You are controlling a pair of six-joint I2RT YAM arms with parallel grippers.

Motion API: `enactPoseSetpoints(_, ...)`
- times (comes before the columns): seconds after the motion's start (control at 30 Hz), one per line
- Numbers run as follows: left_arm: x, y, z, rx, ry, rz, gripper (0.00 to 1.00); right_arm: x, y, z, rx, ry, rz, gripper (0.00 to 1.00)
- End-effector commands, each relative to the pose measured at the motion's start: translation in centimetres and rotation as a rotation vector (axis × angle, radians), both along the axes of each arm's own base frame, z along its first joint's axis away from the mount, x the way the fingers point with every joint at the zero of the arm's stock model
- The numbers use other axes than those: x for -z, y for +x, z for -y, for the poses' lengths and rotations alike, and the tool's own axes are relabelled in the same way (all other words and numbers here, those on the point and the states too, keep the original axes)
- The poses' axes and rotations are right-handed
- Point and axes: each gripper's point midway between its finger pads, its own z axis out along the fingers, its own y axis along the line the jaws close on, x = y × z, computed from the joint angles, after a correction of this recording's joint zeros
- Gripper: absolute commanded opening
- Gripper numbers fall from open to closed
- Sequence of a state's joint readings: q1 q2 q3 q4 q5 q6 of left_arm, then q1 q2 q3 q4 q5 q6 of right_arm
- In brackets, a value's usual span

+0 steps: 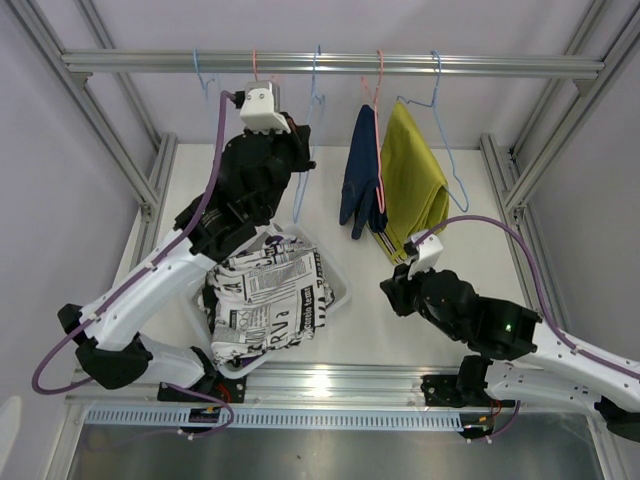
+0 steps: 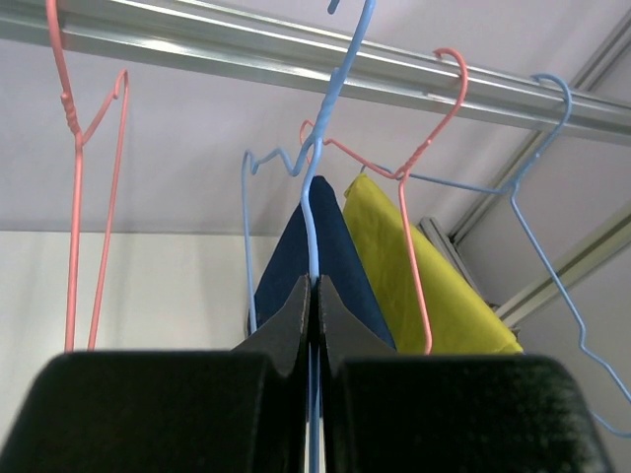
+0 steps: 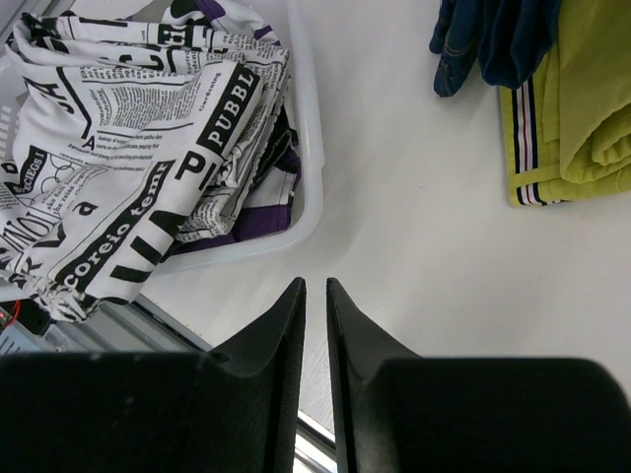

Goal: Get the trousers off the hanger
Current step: Place the hanger at the clothesline.

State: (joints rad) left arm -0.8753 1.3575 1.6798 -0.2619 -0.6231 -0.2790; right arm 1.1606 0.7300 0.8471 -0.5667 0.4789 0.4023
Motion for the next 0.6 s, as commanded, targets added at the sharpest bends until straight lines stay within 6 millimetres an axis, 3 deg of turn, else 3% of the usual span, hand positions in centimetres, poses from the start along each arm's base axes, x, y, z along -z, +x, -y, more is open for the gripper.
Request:
enactPoseSetpoints(0.0, -2.9, 0.8, -0.3, 0.004, -0.057, 0.069, 0.0, -0.3, 0.3, 0.0, 0.004, 0.01, 0.01, 0.18)
enactPoseSetpoints(0.57, -2.0, 5.8, 0.4, -0.037, -0.056, 0.074, 0.0, 0.4, 1.1, 0.0, 0.027, -0.012, -0.005, 0.17)
